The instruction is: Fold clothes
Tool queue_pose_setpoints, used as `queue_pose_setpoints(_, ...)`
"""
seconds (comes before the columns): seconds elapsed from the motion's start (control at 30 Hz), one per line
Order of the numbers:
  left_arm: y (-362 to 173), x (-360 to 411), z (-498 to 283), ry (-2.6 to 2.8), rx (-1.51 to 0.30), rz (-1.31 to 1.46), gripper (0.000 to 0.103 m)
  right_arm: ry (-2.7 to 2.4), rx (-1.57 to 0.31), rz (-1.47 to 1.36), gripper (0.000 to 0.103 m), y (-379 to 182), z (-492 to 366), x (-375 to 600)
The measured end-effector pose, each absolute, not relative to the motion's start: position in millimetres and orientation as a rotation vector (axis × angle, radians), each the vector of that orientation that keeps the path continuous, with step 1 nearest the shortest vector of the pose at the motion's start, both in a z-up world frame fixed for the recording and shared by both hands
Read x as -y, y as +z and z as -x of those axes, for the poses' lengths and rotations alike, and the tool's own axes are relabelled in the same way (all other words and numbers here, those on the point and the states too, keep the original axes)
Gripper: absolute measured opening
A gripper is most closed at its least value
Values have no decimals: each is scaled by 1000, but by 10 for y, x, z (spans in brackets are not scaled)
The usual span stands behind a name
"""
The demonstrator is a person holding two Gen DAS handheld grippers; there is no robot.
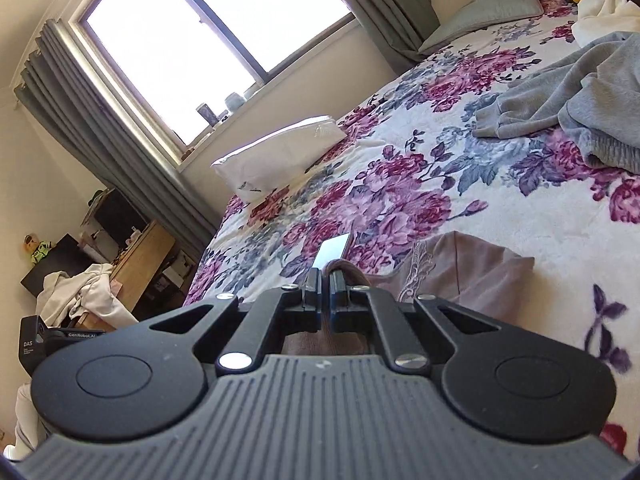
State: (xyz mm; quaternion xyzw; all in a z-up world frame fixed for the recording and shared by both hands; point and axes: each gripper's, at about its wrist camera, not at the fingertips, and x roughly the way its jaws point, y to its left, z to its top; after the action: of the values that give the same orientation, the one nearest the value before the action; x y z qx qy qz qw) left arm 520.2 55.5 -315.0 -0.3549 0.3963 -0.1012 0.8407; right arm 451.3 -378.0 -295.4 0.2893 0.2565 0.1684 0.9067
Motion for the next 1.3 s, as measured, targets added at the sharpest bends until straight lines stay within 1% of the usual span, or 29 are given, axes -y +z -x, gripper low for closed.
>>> queue_pose_setpoints(0.27, -3423, -566, -5736, -173, -913, 772, 1, 264, -592, -673, 3, -3283, -5132, 3789)
queue_pose_setpoints(0.4, -3563, -622, -5934, -234, -892, 897, 1, 219, -620, -713, 3, -3379, -5334, 3772)
queue_pose_setpoints(0.47, -3654, -648, -6046, -283, -864, 973, 4, 186, -629, -743, 4, -3426, -5430, 3784)
queue_pose_setpoints(0.5, -3698, -679, -6078, -273, -862, 995, 6, 173, -641, -770, 4, -3474, -5496, 3809)
queue_pose_setpoints(0.53, -3743, -716, -6106, -260, -860, 1017, 17, 179, -651, -793, 8, -3523, -5559, 3835)
queue_pose_setpoints(0.57, -3748, -757, -6092, -237, -855, 1011, 34, 214, -656, -859, 13, -3622, -5619, 3895)
queue_pose_setpoints(0.6, -3745, -797, -6071, -212, -850, 999, 42, 222, -662, -900, 21, -3688, -5639, 3934)
queue_pose_setpoints(0.63, -3742, -838, -6050, -187, -845, 988, 52, 217, -668, -938, 40, -3754, -5626, 3986)
queue_pose_setpoints(0.67, -3732, -851, -6034, -187, -843, 973, 54, 218, -657, -950, 48, -3782, -5590, 4015)
queue_pose_setpoints(0.77, -3692, -851, -5947, -225, -848, 859, 54, 238, -636, -931, 49, -3831, -5463, 4062)
queue_pose_setpoints(0.93, -3513, -446, -5771, -342, -843, 406, 54, 300, -604, -603, 49, -3723, -5192, 3891)
queue_pose_setpoints(1.0, -3503, -219, -5713, -399, -860, 263, 54, 341, -603, -482, 47, -3687, -5114, 3797)
queue_pose_setpoints(1.07, -3526, -20, -5683, -441, -889, 171, 54, 394, -634, -403, 38, -3683, -5108, 3704)
queue_pose_setpoints(1.2, -3618, 323, -5665, -498, -938, 32, 54, 395, -708, -226, 38, -3702, -5223, 3446)
queue_pose_setpoints(1.23, -3668, 346, -5714, -492, -946, 20, 56, 406, -721, -206, 38, -3712, -5259, 3402)
queue_pose_setpoints(1.3, -3773, 369, -5826, -476, -962, 5, 57, 413, -742, -174, 39, -3724, -5334, 3319)
